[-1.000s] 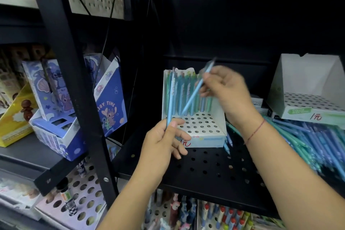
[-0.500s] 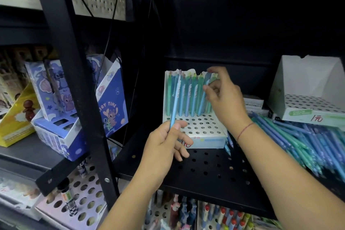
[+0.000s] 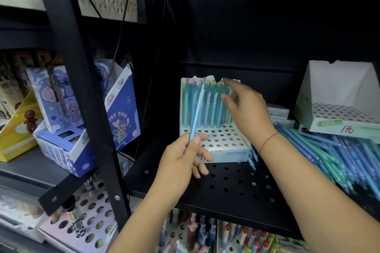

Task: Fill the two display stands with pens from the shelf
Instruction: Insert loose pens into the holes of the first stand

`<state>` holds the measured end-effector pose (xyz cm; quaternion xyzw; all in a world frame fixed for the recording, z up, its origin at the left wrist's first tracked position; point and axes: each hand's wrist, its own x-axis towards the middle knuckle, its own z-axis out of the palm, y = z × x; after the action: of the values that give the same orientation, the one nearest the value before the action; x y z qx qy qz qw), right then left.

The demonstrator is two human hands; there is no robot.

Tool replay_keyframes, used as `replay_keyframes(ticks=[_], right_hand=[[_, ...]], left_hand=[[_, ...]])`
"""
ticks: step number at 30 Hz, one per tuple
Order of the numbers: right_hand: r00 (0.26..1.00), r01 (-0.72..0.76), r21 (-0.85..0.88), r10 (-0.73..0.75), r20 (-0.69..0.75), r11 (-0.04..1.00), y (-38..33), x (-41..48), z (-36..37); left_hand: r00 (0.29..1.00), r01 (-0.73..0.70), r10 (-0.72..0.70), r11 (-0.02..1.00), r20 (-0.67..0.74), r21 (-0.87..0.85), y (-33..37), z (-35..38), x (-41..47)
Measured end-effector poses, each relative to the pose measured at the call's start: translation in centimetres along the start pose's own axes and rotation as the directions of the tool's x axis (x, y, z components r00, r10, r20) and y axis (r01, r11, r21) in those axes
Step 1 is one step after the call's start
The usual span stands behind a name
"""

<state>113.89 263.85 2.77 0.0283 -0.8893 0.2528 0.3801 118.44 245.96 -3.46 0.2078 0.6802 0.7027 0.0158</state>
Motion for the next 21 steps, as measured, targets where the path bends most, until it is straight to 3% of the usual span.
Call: replay_keyframes(ticks=[3, 6, 8, 10, 12, 14, 17, 19, 21], right_hand=[[0.999, -0.023, 0.286, 0.031, -0.021, 0.958, -1.0, -0.4, -0.3], [0.977, -0.157, 0.645, 0.022, 0.212, 0.748, -2.5, -0.9, -0.7], [0.929, -0.255, 0.719, -0.043, 0.368, 0.646, -3.1, -1.2, -0.5], [0.906, -0.280, 0.750, -0.094, 0.414, 0.599, -3.4, -1.4, -0.4], [0.922, -0.276, 0.784, -0.077, 0.380, 0.556, -3.3, -1.2, -0.8], [0.963, -0.247, 0.815, 0.038, 0.268, 0.525, -2.7, -0.4, -1.8], [0.976, -0.129, 0.755, 0.216, -0.017, 0.643, -0.8, 0.6, -3.3], [0.963, -0.085, 0.607, 0.221, -0.152, 0.790, 0.4, 0.7, -3.3], [0.969, -0.062, 0.457, 0.163, -0.185, 0.887, 0.9, 0.5, -2.5]], left_hand=[[1.000, -0.002, 0.002, 1.000, 0.009, 0.008, 0.1, 0.0, 0.0], [1.000, -0.003, 0.003, 1.000, 0.010, 0.023, 0.1, 0.1, -0.1], [1.000, -0.001, 0.001, 1.000, 0.012, 0.029, 0.1, 0.1, -0.1], [1.000, -0.004, 0.004, 1.000, 0.014, 0.030, 0.0, 0.1, 0.0], [1.000, -0.024, 0.024, 1.000, -0.008, 0.014, 0.0, 0.1, 0.0], [0.994, -0.075, 0.076, 0.997, -0.077, 0.022, 0.1, 0.0, -0.2], [0.946, -0.122, 0.158, 0.982, -0.283, 0.142, -0.2, -0.2, -0.2], [0.910, -0.052, 0.137, 0.974, -0.392, 0.221, -0.3, -0.5, 0.1], [0.929, 0.062, 0.041, 0.963, -0.368, 0.262, -0.5, -0.6, 0.7]])
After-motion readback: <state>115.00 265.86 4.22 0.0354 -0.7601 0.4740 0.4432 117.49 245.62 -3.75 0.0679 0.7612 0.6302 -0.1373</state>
